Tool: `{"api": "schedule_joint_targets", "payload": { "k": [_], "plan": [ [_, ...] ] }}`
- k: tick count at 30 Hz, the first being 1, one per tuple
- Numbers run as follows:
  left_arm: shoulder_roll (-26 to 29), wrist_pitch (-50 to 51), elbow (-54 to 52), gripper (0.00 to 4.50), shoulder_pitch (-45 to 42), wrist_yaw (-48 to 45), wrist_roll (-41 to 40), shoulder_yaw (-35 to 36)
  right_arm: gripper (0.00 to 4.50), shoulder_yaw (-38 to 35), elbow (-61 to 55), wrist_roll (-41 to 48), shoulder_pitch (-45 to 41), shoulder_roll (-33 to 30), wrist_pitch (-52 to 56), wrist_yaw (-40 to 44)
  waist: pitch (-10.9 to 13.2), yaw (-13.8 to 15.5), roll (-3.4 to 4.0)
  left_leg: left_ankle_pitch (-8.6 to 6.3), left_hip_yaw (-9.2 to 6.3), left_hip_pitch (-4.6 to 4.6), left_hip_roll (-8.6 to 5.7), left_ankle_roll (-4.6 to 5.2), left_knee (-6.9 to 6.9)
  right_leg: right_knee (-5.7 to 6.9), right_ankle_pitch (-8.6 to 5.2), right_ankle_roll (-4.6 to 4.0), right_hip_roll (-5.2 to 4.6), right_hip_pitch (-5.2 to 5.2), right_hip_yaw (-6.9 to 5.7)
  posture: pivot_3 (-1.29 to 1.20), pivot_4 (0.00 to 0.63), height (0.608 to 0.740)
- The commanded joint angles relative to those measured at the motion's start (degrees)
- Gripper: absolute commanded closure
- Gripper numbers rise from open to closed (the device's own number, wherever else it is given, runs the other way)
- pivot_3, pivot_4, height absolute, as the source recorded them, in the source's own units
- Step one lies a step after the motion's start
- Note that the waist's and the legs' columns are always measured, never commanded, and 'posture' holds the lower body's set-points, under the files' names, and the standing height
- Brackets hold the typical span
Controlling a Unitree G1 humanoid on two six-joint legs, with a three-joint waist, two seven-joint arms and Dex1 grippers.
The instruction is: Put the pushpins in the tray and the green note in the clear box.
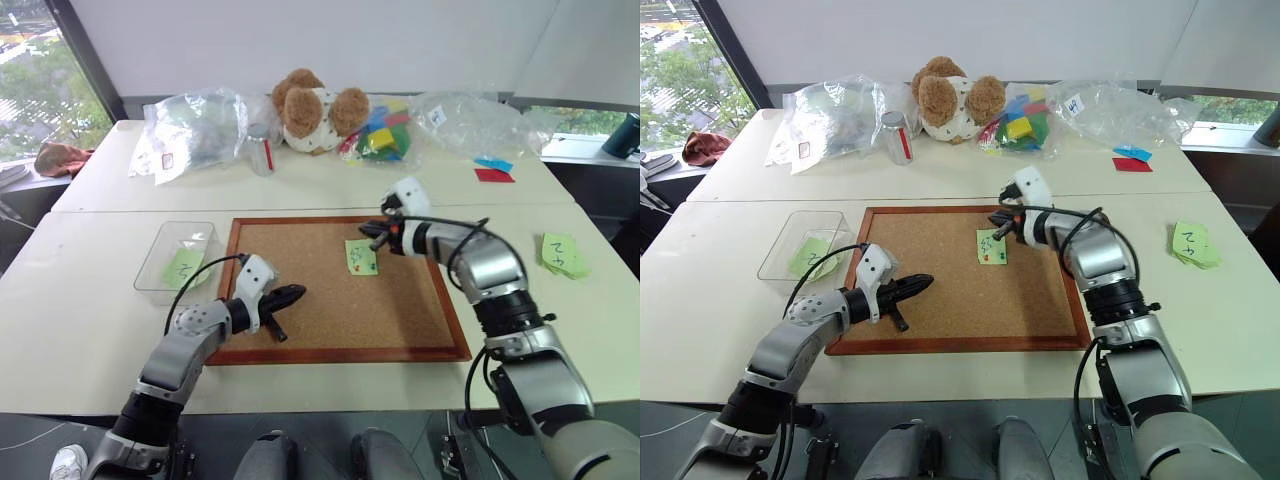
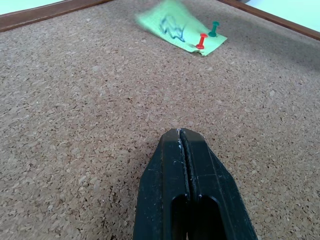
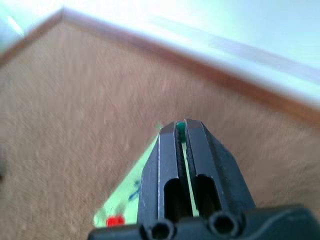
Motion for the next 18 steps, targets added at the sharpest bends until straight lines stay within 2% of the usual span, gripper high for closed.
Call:
{"api": "schedule_joint_targets", "payload": {
  "k": [1,5,10,18],
  "plan": [
    [0.2,1.7,1.5,4.50,1.2,0.2,1.0,-0.6,4.43,-5.4,-5.6,2.0,-1.4,-2.6,2.9,-1.3,0.0,0.0,0.02,-0.01,0.00,0.00,0.00,0.02,0.00,0.00,0.00,0.00,0.00,0.00,0.00,0.00,0.150,0.740],
    [0.2,1.6,1.8,4.50,1.1,0.0,1.0,-0.4,4.43,-9.2,-5.0,1.4,0.0,-6.2,3.3,-3.4,0.0,0.0,0.06,-0.02,0.00,0.01,0.00,0.03,0.00,0.00,0.00,0.00,0.00,0.02,0.00,0.00,0.150,0.740],
    [0.2,1.4,2.2,4.50,0.9,-0.4,1.1,-0.5,4.43,-13.2,3.9,-0.2,1.1,-10.5,0.1,-6.7,0.0,0.0,0.07,-0.03,0.00,0.01,0.00,0.05,0.00,-0.02,0.00,0.00,-0.01,0.03,0.00,0.00,0.150,0.740],
    [-0.2,1.1,2.8,4.50,0.3,-0.9,1.4,-0.7,4.43,-13.9,16.1,-0.9,0.9,-11.2,-4.6,-7.3,-0.1,0.0,0.21,-0.02,0.03,0.05,0.00,0.05,0.00,0.00,0.00,0.00,-0.01,0.06,0.01,0.00,0.150,0.740]
  ]
}}
